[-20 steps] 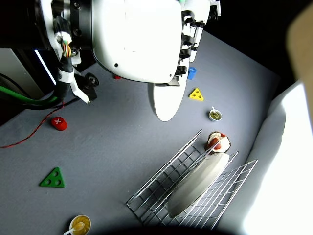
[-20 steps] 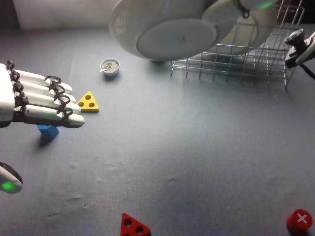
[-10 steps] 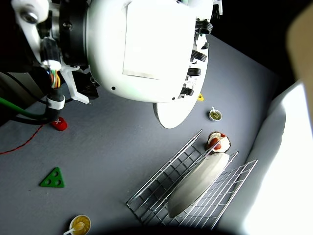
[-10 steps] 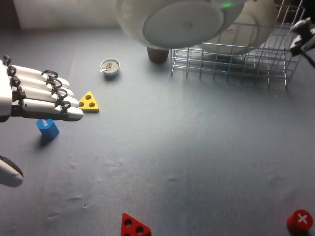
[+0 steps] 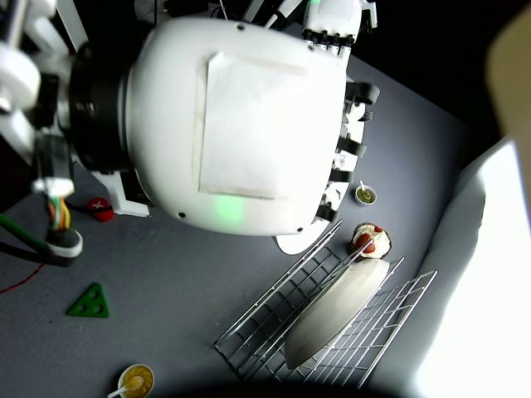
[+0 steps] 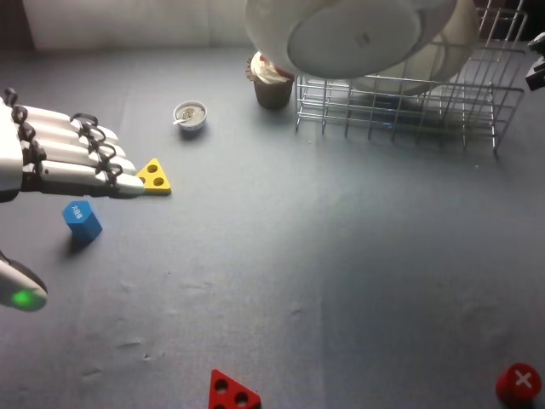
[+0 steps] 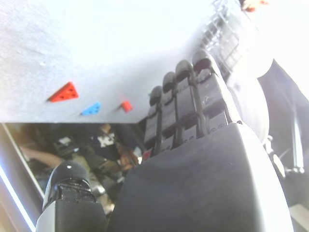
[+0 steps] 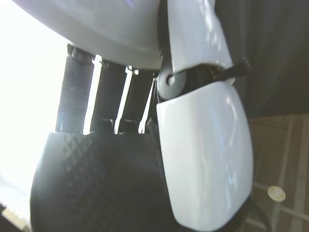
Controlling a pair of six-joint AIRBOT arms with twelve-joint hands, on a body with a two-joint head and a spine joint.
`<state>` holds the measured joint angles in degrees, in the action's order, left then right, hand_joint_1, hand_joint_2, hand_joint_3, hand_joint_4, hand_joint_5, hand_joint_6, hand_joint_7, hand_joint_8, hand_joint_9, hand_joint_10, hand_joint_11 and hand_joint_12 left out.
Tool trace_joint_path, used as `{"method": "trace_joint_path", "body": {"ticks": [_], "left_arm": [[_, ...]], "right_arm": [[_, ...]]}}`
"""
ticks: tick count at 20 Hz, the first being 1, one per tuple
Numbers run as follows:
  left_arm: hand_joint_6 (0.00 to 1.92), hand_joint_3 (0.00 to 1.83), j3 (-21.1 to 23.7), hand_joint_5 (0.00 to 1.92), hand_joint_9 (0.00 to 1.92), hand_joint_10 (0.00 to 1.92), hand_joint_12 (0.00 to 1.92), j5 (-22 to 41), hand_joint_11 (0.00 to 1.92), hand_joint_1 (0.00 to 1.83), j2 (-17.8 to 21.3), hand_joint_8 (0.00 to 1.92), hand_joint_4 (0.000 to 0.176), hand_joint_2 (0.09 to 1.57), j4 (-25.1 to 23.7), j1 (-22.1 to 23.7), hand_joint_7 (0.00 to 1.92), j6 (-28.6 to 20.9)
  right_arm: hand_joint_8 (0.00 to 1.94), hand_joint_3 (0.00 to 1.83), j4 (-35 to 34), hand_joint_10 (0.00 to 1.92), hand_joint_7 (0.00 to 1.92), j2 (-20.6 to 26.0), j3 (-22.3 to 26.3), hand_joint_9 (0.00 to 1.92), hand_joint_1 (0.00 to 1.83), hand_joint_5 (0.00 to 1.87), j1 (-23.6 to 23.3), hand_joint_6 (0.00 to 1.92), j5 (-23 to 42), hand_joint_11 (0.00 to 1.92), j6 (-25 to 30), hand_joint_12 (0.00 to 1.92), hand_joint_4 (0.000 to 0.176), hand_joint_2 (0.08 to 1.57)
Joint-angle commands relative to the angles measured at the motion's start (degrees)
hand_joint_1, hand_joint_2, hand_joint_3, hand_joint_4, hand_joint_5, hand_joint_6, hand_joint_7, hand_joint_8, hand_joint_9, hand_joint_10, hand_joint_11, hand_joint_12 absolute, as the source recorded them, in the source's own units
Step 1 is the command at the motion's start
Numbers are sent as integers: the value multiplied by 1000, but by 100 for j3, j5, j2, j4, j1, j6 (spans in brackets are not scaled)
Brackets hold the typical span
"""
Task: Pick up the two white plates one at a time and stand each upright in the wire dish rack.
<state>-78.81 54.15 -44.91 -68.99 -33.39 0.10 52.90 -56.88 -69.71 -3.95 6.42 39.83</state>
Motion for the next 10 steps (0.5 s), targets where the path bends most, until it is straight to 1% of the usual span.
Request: {"method": "trace_joint_path", "body": {"ticks": [1,2,3,4,5,6,7,8,10], "left_arm": [[1,1,-14,141,188,0,12,281,180,0,73,2,0,980,422,17,192,-10],[2,2,55,145,193,2,11,265,178,0,100,3,0,985,381,21,195,-10],[0,3,103,136,185,0,6,200,167,0,113,0,0,987,381,24,183,-10],[1,4,140,137,182,0,5,159,165,0,127,0,0,989,380,32,181,-10],[5,2,164,145,191,4,7,145,170,0,145,6,0,988,370,51,194,-10],[7,0,179,151,201,8,9,109,175,0,164,8,0,984,363,68,202,-10],[10,0,193,163,216,12,17,37,194,6,183,11,0,977,365,80,214,-10],[4,0,191,152,191,2,11,-25,184,1,192,2,0,979,365,90,192,-10],[0,0,173,144,186,1,12,-121,185,0,202,0,0,979,369,116,186,-10]], "right_arm": [[184,0,-242,463,1284,70,-56,1276,1503,993,-71,881,577,986,121,1339,0,1023],[251,0,-268,539,1244,94,-98,1232,1501,976,-50,928,582,978,116,1352,0,1033],[269,0,-314,521,1244,100,-130,1241,1502,975,-27,915,594,982,116,1350,0,1030],[213,1,-353,470,1268,104,-167,1270,1503,991,-8,895,611,1006,116,1316,0,1022],[185,1,-440,488,1278,107,-218,1256,1502,982,14,912,648,1017,116,1297,0,1023],[243,0,-562,521,1249,111,-270,1236,1501,971,28,927,675,1017,116,1298,0,1029],[253,0,-716,532,1246,116,-336,1235,1501,974,39,920,690,1010,117,1311,0,1029],[217,0,-816,518,1268,117,-390,1247,1502,987,39,887,697,1006,117,1319,0,1024],[203,1,-939,514,1266,112,-489,1249,1502,991,36,892,760,1004,118,1318,0,1025]]}}
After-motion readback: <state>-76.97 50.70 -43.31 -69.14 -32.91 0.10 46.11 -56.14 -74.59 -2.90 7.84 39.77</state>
